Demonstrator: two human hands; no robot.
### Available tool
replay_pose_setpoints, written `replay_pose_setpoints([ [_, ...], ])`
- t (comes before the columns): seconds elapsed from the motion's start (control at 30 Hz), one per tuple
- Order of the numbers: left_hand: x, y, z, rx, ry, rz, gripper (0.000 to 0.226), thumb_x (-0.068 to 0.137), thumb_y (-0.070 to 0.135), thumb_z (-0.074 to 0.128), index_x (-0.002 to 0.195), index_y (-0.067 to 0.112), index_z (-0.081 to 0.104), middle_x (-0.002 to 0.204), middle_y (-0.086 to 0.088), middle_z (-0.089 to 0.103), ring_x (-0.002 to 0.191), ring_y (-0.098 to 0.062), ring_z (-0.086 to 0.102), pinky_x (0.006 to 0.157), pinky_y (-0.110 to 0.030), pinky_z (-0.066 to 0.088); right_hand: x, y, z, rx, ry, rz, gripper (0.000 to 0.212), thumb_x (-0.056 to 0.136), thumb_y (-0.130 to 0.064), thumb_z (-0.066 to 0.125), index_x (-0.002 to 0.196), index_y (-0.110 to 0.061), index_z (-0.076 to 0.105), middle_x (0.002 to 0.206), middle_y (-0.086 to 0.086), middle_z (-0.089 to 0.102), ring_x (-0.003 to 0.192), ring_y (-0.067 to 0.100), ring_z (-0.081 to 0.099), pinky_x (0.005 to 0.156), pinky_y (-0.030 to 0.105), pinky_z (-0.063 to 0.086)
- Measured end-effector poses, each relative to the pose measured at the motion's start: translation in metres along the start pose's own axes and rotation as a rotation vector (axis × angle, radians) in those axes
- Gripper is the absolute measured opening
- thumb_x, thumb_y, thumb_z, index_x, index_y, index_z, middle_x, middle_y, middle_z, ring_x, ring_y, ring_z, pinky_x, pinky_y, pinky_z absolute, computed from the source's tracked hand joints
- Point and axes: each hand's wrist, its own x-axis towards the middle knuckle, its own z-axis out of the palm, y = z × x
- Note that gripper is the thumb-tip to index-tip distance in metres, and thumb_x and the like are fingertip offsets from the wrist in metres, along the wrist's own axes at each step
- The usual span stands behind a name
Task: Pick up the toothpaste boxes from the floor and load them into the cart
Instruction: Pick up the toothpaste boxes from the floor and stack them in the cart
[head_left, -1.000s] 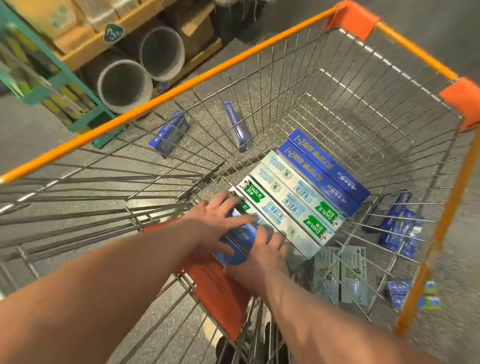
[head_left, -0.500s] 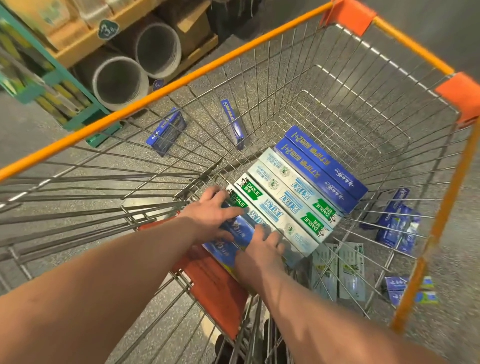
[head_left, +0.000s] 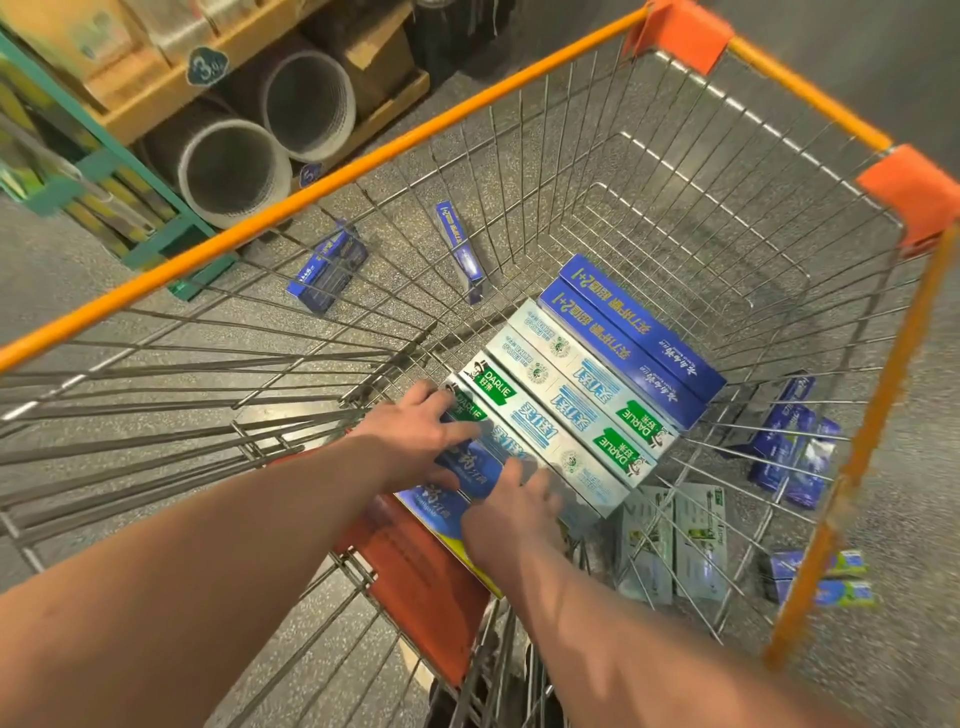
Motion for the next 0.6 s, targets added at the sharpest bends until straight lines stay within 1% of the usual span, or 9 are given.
replay_pose_setpoints([
  [0.1, -0.002, 0.004, -0.001, -0.005, -0.021, -0.029, 0.082, 0.085, 0.069, 0.06, 0.152, 0.054, 0.014, 0.155, -0.003, 0.022, 0.147, -0.026, 0.007, 0.099, -0.05, 0.045, 0.0, -0.001, 0.001, -0.027, -0.002, 0.005, 0.071, 0.093, -0.025, 0.046, 0.154, -0.017, 0.01, 0.156, 0.012, 0.012, 0.142, 0.036, 0.014, 0.102, 0.049, 0.039],
  [0.17, -0.004, 0.007, -0.003, -0.012, -0.027, -0.064, 0.083, 0.086, 0.069, 0.06, 0.152, 0.053, 0.013, 0.16, -0.003, 0.017, 0.151, -0.028, 0.002, 0.105, -0.055, 0.042, 0.001, -0.002, 0.001, -0.048, 0.015, 0.022, 0.075, 0.093, -0.028, 0.045, 0.156, -0.018, 0.005, 0.158, 0.012, 0.01, 0.143, 0.037, 0.014, 0.102, 0.053, 0.041],
  [0.2, -0.007, 0.009, -0.005, -0.011, -0.025, -0.088, 0.082, 0.087, 0.07, 0.058, 0.153, 0.051, 0.013, 0.162, -0.002, 0.014, 0.153, -0.027, -0.001, 0.108, -0.057, 0.038, 0.0, -0.003, -0.001, -0.055, 0.027, 0.034, 0.077, 0.093, -0.031, 0.045, 0.157, -0.018, 0.004, 0.159, 0.013, 0.01, 0.144, 0.038, 0.013, 0.102, 0.055, 0.042],
  [0.27, -0.017, 0.013, -0.016, 0.0, -0.01, -0.137, 0.081, 0.089, 0.07, 0.053, 0.155, 0.044, 0.014, 0.162, 0.0, 0.014, 0.154, -0.025, -0.001, 0.111, -0.056, 0.035, -0.001, -0.006, -0.006, -0.08, 0.047, 0.035, 0.076, 0.093, -0.039, 0.046, 0.156, -0.02, 0.007, 0.16, 0.014, 0.013, 0.145, 0.038, 0.013, 0.104, 0.059, 0.039],
  [0.33, -0.033, 0.017, -0.034, 0.028, 0.024, -0.166, 0.08, 0.091, 0.072, 0.048, 0.156, 0.037, 0.018, 0.159, 0.001, 0.023, 0.152, -0.023, 0.009, 0.109, -0.051, 0.039, -0.007, -0.01, -0.018, -0.11, 0.093, -0.009, 0.069, 0.095, -0.044, 0.045, 0.153, -0.021, 0.017, 0.16, 0.015, 0.022, 0.146, 0.037, 0.019, 0.106, 0.057, 0.036],
  [0.4, -0.057, 0.02, -0.055, 0.053, 0.054, -0.19, 0.076, 0.093, 0.072, 0.043, 0.155, 0.033, 0.023, 0.156, 0.003, 0.032, 0.147, -0.021, 0.023, 0.107, -0.047, 0.042, -0.021, -0.013, -0.036, -0.123, 0.134, -0.063, 0.064, 0.098, -0.044, 0.047, 0.152, -0.018, 0.025, 0.157, 0.014, 0.032, 0.144, 0.035, 0.028, 0.108, 0.054, 0.035],
  [0.5, -0.103, 0.03, -0.09, 0.036, 0.074, -0.276, 0.07, 0.095, 0.07, 0.038, 0.152, 0.03, 0.031, 0.153, 0.003, 0.041, 0.137, -0.024, 0.042, 0.103, -0.046, 0.045, -0.062, -0.015, -0.072, -0.143, 0.201, -0.208, 0.079, 0.091, -0.055, 0.057, 0.152, -0.012, 0.031, 0.154, 0.012, 0.038, 0.142, 0.033, 0.034, 0.114, 0.048, 0.034],
  [0.53, -0.12, 0.036, -0.102, 0.042, 0.082, -0.3, 0.069, 0.095, 0.069, 0.038, 0.151, 0.03, 0.033, 0.151, 0.002, 0.044, 0.134, -0.025, 0.046, 0.102, -0.046, 0.047, -0.08, -0.015, -0.086, -0.139, 0.219, -0.268, 0.078, 0.09, -0.055, 0.058, 0.149, -0.01, 0.034, 0.152, 0.013, 0.04, 0.14, 0.033, 0.036, 0.113, 0.047, 0.036],
  [0.6, -0.154, 0.051, -0.126, 0.031, 0.112, -0.336, 0.064, 0.095, 0.067, 0.039, 0.148, 0.03, 0.038, 0.146, 0.003, 0.048, 0.13, -0.025, 0.051, 0.098, -0.043, 0.049, -0.117, -0.011, -0.113, -0.139, 0.239, -0.385, 0.069, 0.088, -0.052, 0.06, 0.141, -0.01, 0.043, 0.143, 0.014, 0.047, 0.133, 0.033, 0.043, 0.107, 0.043, 0.041],
])
